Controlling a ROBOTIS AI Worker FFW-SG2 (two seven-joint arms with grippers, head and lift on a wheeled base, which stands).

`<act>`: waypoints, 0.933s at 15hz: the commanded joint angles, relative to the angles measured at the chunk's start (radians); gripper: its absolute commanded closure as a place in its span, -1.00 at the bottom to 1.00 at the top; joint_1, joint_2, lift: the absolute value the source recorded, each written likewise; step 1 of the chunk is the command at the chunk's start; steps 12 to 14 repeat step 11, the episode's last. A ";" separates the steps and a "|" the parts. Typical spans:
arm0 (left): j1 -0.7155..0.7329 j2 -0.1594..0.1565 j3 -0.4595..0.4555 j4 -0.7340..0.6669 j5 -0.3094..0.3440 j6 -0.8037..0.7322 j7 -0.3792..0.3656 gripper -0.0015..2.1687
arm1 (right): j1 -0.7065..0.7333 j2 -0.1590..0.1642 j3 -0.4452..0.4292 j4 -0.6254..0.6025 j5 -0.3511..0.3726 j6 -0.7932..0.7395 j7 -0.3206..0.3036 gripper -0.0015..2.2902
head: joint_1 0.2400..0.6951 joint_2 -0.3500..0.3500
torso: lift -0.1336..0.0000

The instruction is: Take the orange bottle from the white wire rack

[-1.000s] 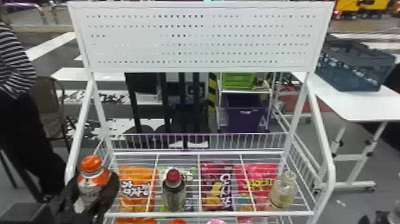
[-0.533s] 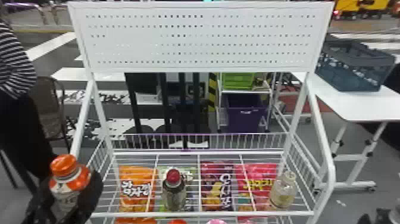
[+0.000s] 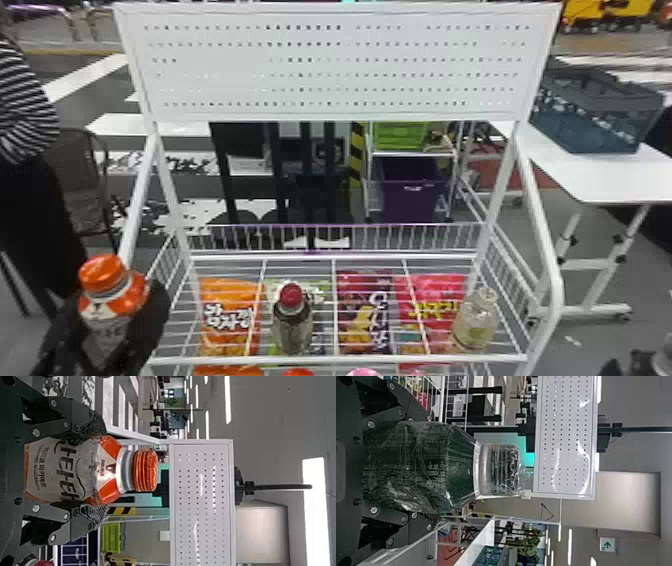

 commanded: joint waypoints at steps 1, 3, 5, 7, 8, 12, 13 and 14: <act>-0.006 -0.002 -0.001 0.005 0.001 -0.001 0.001 0.98 | -0.006 0.001 0.000 0.001 0.000 0.007 -0.001 -0.20 | 0.14 0.00 | 1.00; -0.007 -0.002 0.000 0.003 0.001 0.002 0.001 0.98 | -0.011 0.001 0.000 0.001 0.001 0.013 0.000 -0.20 | 0.14 0.00 | 1.00; -0.012 -0.002 0.000 -0.001 -0.001 0.018 0.001 0.98 | -0.015 0.001 0.000 -0.001 0.001 0.022 0.000 -0.20 | 0.14 0.00 | 1.00; -0.020 -0.002 0.000 -0.001 -0.001 0.033 0.001 0.98 | -0.017 0.001 0.001 -0.001 0.001 0.025 0.000 -0.20 | 0.14 0.00 | 1.00; -0.021 -0.002 0.000 0.000 -0.001 0.033 0.001 0.98 | -0.017 0.001 0.000 0.001 0.001 0.025 0.000 -0.20 | 0.14 0.00 | 1.00; -0.027 -0.002 0.000 0.002 -0.001 0.033 0.001 0.98 | -0.017 0.001 0.000 0.001 0.001 0.029 0.000 -0.20 | 0.14 0.00 | 1.00; -0.027 -0.002 0.000 0.002 -0.001 0.033 0.001 0.98 | -0.017 0.001 0.000 0.001 0.001 0.029 0.000 -0.20 | 0.14 0.00 | 1.00; -0.027 -0.002 0.000 0.002 -0.001 0.033 0.001 0.98 | -0.017 0.001 0.000 0.001 0.001 0.029 0.000 -0.20 | 0.14 0.00 | 1.00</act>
